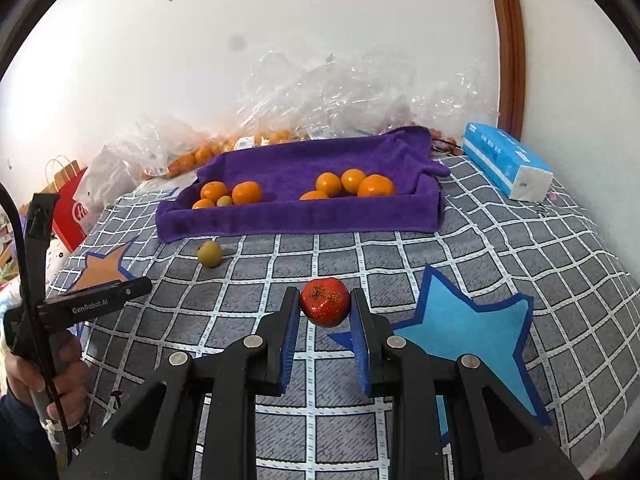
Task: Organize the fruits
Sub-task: 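Grasp the yellow-green fruit with the left gripper while the right holds the red fruit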
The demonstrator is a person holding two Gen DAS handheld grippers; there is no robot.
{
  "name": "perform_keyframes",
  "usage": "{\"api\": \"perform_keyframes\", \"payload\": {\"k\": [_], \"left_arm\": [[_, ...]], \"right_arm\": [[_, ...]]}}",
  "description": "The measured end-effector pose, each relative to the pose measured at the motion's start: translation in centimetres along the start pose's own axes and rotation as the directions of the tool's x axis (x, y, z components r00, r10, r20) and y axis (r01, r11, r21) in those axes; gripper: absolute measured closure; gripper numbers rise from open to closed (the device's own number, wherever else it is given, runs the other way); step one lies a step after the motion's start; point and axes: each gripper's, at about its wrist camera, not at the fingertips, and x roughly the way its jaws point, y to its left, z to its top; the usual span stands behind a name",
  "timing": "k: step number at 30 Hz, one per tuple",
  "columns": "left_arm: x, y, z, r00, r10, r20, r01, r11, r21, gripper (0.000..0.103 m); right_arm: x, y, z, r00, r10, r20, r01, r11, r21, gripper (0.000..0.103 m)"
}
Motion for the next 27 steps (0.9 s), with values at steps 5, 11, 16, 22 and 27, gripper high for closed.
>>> {"api": "perform_keyframes", "payload": {"k": [5,11,16,22,27], "left_arm": [[1.5,-3.7,0.8,0.999,-0.01,-0.03,0.013,0.996,0.083,0.052],[4.2,-5.3,2.4,0.999,-0.017,-0.034,0.02,0.996,0.085,0.059],[5.4,-6.7,2.8,1.0,0.009,0.001,-0.009,0.992,0.122,0.069],[5.5,-7.5,2.5,0.998,0.06,0.016,-0.062,0.981,0.186,0.077],[5.5,-7.5,2.4,0.998,0.059,0.017,-0.062,0.981,0.184,0.077]], "right_arm": [[-0.4,-0.9,-0.5,1.0,0.005,0.01,-0.005,1.0,0.024,0.078],[-1.4,-2.3,-0.9,0.999,-0.001,0.034,-0.001,0.999,0.037,0.078],[-1.3,-3.7,-1.2,0.999,0.001,0.032,-0.003,0.997,0.073,0.078],[-0.1,-4.4,-1.3,1.0,0.01,0.013,-0.011,0.995,0.094,0.078],[0.6,-4.3,-1.2,1.0,0.024,0.003,-0.025,0.995,0.098,0.078]]}}
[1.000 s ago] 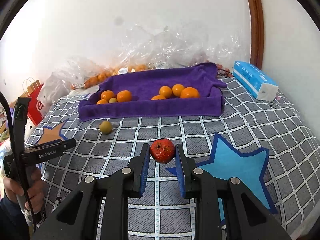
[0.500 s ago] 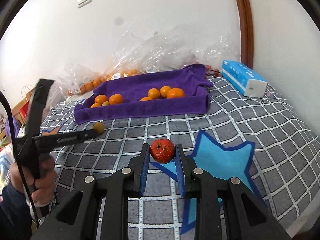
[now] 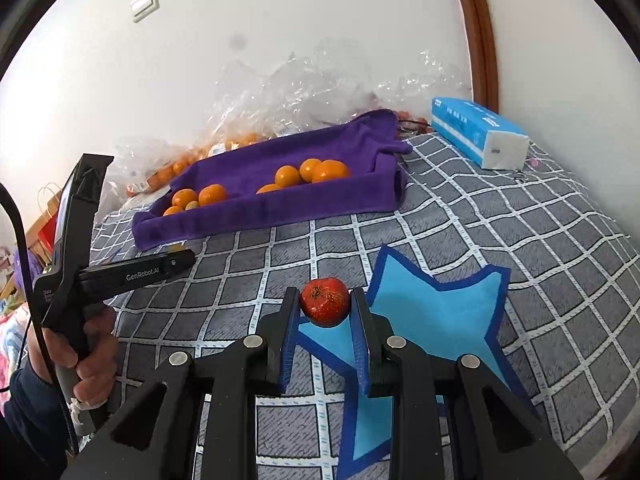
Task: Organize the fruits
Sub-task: 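Grasp the yellow-green fruit with the left gripper while the right holds the red fruit, then carry the red and yellow-green fruits over the purple towel with both grippers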
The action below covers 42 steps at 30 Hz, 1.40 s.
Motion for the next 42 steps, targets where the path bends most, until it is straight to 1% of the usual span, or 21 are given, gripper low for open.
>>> {"api": "perform_keyframes", "payload": {"k": [8,10,12,14,15,19,26,30,32,37,42], "left_arm": [[-0.2,0.7,-0.2,0.999,-0.042,0.01,0.042,0.998,-0.041,0.077],[-0.3,1.3,-0.3,0.996,-0.085,0.019,0.087,0.994,-0.072,0.077],[-0.5,2.4,-0.4,0.987,-0.157,0.044,0.161,0.98,-0.12,0.077],[-0.9,2.9,-0.5,0.977,-0.199,0.082,0.209,0.967,-0.146,0.077],[-1.1,2.9,-0.5,0.975,-0.201,0.093,0.213,0.966,-0.147,0.077],[-1.2,2.1,-0.4,0.975,-0.202,0.094,0.212,0.971,-0.113,0.077],[-1.6,2.1,-0.4,0.973,-0.203,0.111,0.215,0.972,-0.101,0.077],[-2.1,1.9,-0.5,0.969,-0.211,0.129,0.223,0.971,-0.082,0.077],[-2.3,2.0,-0.6,0.966,-0.221,0.138,0.233,0.969,-0.082,0.077],[-2.4,2.0,-0.5,0.959,-0.242,0.147,0.256,0.963,-0.083,0.077],[-2.7,2.1,-0.6,0.958,-0.239,0.16,0.255,0.963,-0.083,0.077]], "right_arm": [[0.2,0.8,0.3,1.0,0.007,-0.006,-0.007,1.0,-0.011,0.078],[0.1,1.0,0.3,1.0,0.005,-0.007,-0.005,1.0,-0.015,0.078],[0.1,1.3,0.3,1.0,0.003,-0.012,-0.003,1.0,-0.014,0.078],[0.1,1.5,0.3,1.0,0.002,-0.02,-0.002,1.0,-0.005,0.078],[0.0,1.7,0.3,1.0,0.001,-0.024,-0.001,1.0,0.001,0.078],[-0.3,2.5,0.5,1.0,-0.005,-0.024,0.005,1.0,0.02,0.078],[0.0,3.6,1.4,1.0,-0.017,-0.022,0.018,0.998,0.052,0.078],[0.7,3.9,2.3,0.999,-0.003,-0.035,0.006,0.997,0.072,0.078],[1.1,4.0,2.7,0.999,-0.001,-0.04,0.004,0.997,0.074,0.078],[1.5,4.4,3.7,0.999,-0.03,-0.037,0.032,0.997,0.071,0.078],[1.5,4.4,4.8,0.999,-0.038,-0.036,0.04,0.997,0.072,0.078]]}}
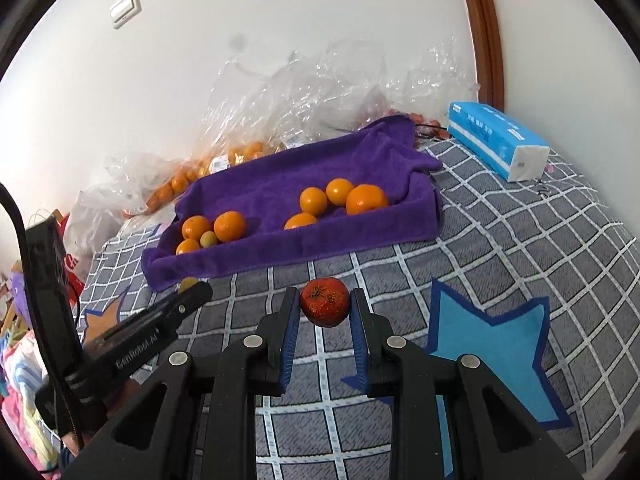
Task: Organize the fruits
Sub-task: 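Carry the red and yellow-green fruits over the purple towel with both grippers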
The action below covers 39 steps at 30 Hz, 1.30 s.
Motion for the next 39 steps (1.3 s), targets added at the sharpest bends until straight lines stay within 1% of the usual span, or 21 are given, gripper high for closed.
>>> {"api": "perform_keyframes", "payload": {"k": [5,9,13,21,27,29,33,35,39], "left_arm": [[-0.2,0.0,0.0,1.0,0.0,0.01,0.0,1.0,-0.001,0.077],[-0.2,0.1,-0.1,1.0,0.025,0.007,-0.025,1.0,-0.006,0.077],[-0.3,0.4,0.0,1.0,0.018,0.01,-0.017,1.0,-0.022,0.077],[-0.2,-0.1,-0.1,1.0,0.009,0.008,-0.009,1.0,0.007,0.077],[-0.6,0.2,0.1,1.0,0.018,0.015,-0.017,1.0,-0.017,0.077],[-1.3,0.0,0.4,0.999,0.03,0.036,-0.03,1.0,-0.009,0.077],[-2.4,-0.1,1.3,0.999,0.03,0.039,-0.029,0.999,-0.037,0.077],[-3.0,-0.3,1.8,0.998,0.048,0.05,-0.046,0.999,-0.028,0.077],[-3.9,-0.5,3.1,0.996,0.059,0.067,-0.058,0.998,-0.024,0.077]], "right_arm": [[0.0,0.0,1.2,1.0,-0.007,0.01,0.007,1.0,-0.006,0.078],[0.0,-0.4,1.8,1.0,-0.011,0.015,0.011,1.0,-0.002,0.078],[-0.1,-0.7,2.3,1.0,-0.013,0.014,0.012,1.0,0.003,0.078],[-0.6,-1.0,3.0,1.0,-0.025,0.019,0.025,1.0,-0.005,0.078],[-0.8,-0.9,3.3,0.999,-0.029,0.021,0.03,0.999,-0.012,0.078],[-0.9,-0.8,3.5,0.999,-0.03,0.024,0.031,0.999,-0.015,0.078],[-1.0,-0.7,4.1,0.999,-0.033,0.035,0.034,0.999,-0.024,0.078],[-1.0,-0.7,4.3,0.999,-0.031,0.039,0.032,0.999,-0.025,0.078],[-0.7,-0.6,4.7,0.999,-0.028,0.047,0.029,0.999,-0.027,0.078]]}}
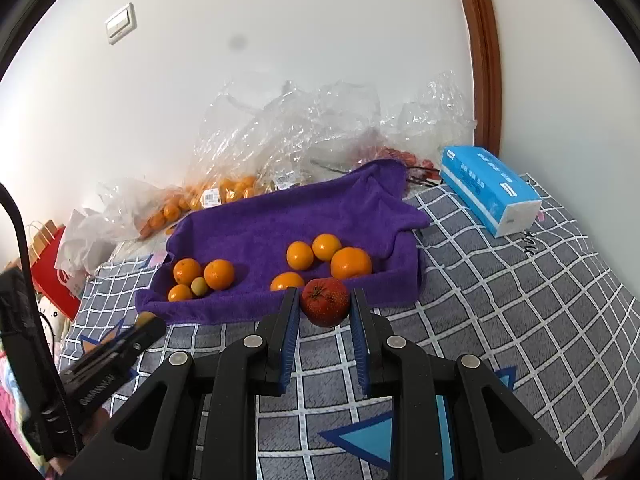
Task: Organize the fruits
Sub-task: 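Carry the red and yellow-green fruits over the purple towel with both grippers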
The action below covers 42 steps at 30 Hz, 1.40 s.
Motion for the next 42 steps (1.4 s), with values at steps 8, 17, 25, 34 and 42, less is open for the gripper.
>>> {"api": "perform_keyframes", "payload": {"k": [8,17,25,34,42], "left_arm": [[-0.5,-0.6,2.8,0.999,0.02,0.043,-0.021,1.0,0.018,0.077],[0.0,-1.1,5.6,0.997,0.027,0.077,-0.029,0.999,0.026,0.077],[1.4,-0.8,6.8,0.996,0.052,0.068,-0.054,0.998,0.016,0.077],[3.6,0.2,8.1,0.997,0.068,0.027,-0.068,0.998,-0.01,0.077],[5.2,1.2,9.1,0.997,0.08,0.007,-0.08,0.996,-0.025,0.077]], "right_arm": [[0.4,0.4,1.2,1.0,-0.002,0.028,0.003,1.0,-0.028,0.078],[1.4,0.9,3.1,0.998,0.004,0.064,-0.001,0.998,-0.056,0.078],[2.5,1.9,4.3,0.996,0.006,0.092,0.004,0.994,-0.11,0.078],[4.3,2.4,5.2,0.995,0.029,0.09,-0.018,0.992,-0.127,0.078],[6.3,1.7,6.0,0.997,0.029,0.078,-0.02,0.994,-0.108,0.078]]}}
